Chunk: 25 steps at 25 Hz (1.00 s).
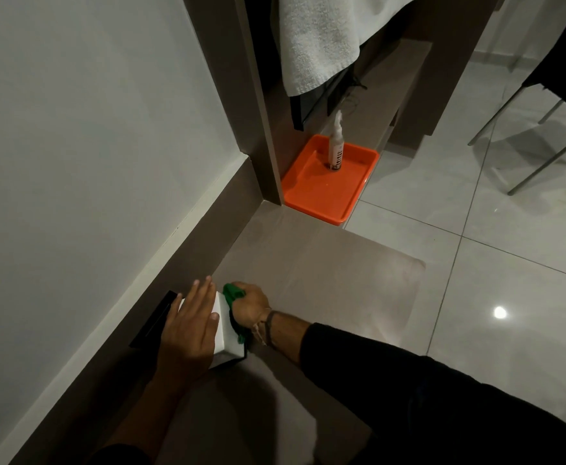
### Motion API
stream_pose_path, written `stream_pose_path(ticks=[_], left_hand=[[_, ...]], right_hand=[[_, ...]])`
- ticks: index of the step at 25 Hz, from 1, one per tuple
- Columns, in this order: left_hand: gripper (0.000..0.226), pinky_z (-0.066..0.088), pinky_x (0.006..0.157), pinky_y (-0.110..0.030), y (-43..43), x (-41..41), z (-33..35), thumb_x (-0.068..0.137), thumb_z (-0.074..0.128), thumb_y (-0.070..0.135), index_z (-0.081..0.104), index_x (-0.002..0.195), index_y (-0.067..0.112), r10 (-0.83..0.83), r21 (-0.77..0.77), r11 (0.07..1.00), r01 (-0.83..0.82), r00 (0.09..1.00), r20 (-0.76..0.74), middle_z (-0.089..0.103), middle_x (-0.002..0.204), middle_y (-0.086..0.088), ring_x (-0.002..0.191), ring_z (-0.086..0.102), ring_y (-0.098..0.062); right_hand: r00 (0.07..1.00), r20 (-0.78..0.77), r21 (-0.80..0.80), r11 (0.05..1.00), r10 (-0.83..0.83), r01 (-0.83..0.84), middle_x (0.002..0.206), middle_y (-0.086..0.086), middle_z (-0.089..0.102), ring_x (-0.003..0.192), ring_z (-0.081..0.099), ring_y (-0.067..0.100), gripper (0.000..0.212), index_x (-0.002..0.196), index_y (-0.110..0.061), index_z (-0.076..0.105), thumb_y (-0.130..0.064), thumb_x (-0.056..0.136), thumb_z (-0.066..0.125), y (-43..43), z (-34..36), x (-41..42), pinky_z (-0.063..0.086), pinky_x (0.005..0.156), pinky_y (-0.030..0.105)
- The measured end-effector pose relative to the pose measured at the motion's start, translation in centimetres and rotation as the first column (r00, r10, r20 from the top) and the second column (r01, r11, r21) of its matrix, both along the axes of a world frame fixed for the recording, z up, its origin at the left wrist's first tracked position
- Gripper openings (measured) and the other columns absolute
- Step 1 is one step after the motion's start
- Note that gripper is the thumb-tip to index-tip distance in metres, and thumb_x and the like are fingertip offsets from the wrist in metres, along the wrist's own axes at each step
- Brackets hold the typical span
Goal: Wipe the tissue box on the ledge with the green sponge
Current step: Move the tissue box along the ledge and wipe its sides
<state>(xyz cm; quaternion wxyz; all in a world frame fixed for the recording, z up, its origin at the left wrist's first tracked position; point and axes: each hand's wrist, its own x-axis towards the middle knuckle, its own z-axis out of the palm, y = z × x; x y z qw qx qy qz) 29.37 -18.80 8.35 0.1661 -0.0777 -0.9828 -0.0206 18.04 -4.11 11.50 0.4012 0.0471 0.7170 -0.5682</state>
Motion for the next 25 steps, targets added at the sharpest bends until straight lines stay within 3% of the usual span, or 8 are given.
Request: stream_pose_path(ticks=[2,5,7,10,14,17,20,25], left_hand=[[0.049,0.046,0.117,-0.064,0.4,-0.2,0.4,0.106,0.061,0.016,0.05,0.151,-0.001,0.023,0.034,0.999,-0.026,0.997,0.073,0.048,0.162,-0.021,0.155,0.043,-0.034],[0.056,0.025,0.132,-0.053,0.7,-0.9,1.4,0.11,0.024,0.035,0.026,0.164,0.021,0.159,0.182,0.959,-0.217,0.945,0.286,0.025,0.175,0.001,0.164,0.019,-0.015],[0.062,0.015,0.135,-0.047,0.7,-0.9,1.3,0.108,0.012,0.043,0.02,0.166,0.023,0.173,0.195,0.95,-0.245,0.929,0.327,0.018,0.177,0.006,0.165,0.01,-0.01],[0.071,0.021,0.133,-0.049,2.3,0.0,2.0,0.108,-0.001,0.05,0.024,0.165,0.017,0.345,0.161,0.896,-0.415,0.876,0.336,0.023,0.175,0.0,0.164,0.02,-0.021],[0.071,0.036,0.126,-0.055,5.2,1.3,3.0,0.102,0.009,0.039,0.035,0.16,0.007,0.64,0.115,0.683,-0.721,0.667,0.381,0.042,0.169,-0.014,0.158,0.037,-0.032],[0.072,0.039,0.124,-0.053,6.1,1.6,3.4,0.101,0.01,0.038,0.038,0.159,0.007,0.721,0.094,0.592,-0.8,0.578,0.381,0.044,0.167,-0.015,0.156,0.04,-0.032],[0.067,0.037,0.126,-0.053,6.0,1.7,3.3,0.104,0.013,0.037,0.036,0.16,0.009,0.733,0.053,0.598,-0.799,0.573,0.365,0.041,0.169,-0.013,0.159,0.036,-0.031],[0.062,0.028,0.131,-0.056,6.9,-0.8,4.5,0.107,0.015,0.041,0.026,0.162,0.015,0.686,0.114,0.661,-0.742,0.659,0.31,0.025,0.174,-0.007,0.162,0.024,-0.028]], right_hand=[[0.994,-0.11,-0.129,0.992,-0.027,0.012,0.125,-0.006,0.064,0.116,0.06,0.019,0.039,0.132,-0.021,0.062,-0.009,0.096,0.052,0.9,0.6,2.0,0.046,0.107,0.032],[0.985,-0.167,-0.211,0.978,-0.032,-0.003,0.129,-0.017,0.062,0.116,0.062,0.007,0.044,0.136,-0.031,0.058,-0.015,0.096,0.056,3.4,-0.1,6.9,0.047,0.103,0.025],[0.995,-0.083,-0.22,0.975,-0.057,0.038,0.117,-0.012,0.071,0.107,0.067,0.008,0.032,0.123,-0.035,0.068,-0.018,0.099,0.055,4.7,-0.9,8.4,0.052,0.095,0.022],[0.997,-0.055,-0.133,0.989,0.056,-0.063,0.099,-0.006,0.075,0.09,0.068,0.012,0.028,0.102,-0.026,0.075,-0.009,0.096,0.054,4.1,-1.5,6.2,0.055,0.08,0.019],[0.919,-0.166,0.003,0.932,0.357,-0.362,0.119,-0.004,0.071,0.109,0.065,0.017,0.029,0.116,-0.025,0.072,-0.027,0.089,0.063,0.0,-4.6,2.2,0.052,0.103,0.035],[0.845,-0.219,0.049,0.871,0.487,-0.489,0.127,-0.006,0.067,0.117,0.062,0.018,0.033,0.123,-0.028,0.069,-0.023,0.091,0.062,-1.1,-4.0,1.6,0.047,0.106,0.032],[0.813,-0.279,0.024,0.85,0.511,-0.526,0.123,-0.005,0.066,0.116,0.06,0.016,0.035,0.126,-0.022,0.067,-0.007,0.095,0.058,0.1,-1.2,1.5,0.044,0.098,0.022],[0.747,-0.476,0.087,0.87,0.465,-0.486,0.148,-0.011,0.048,0.135,0.043,0.006,0.06,0.146,-0.026,0.048,0.005,0.095,0.044,5.7,0.5,-1.4,0.029,0.118,0.023]])
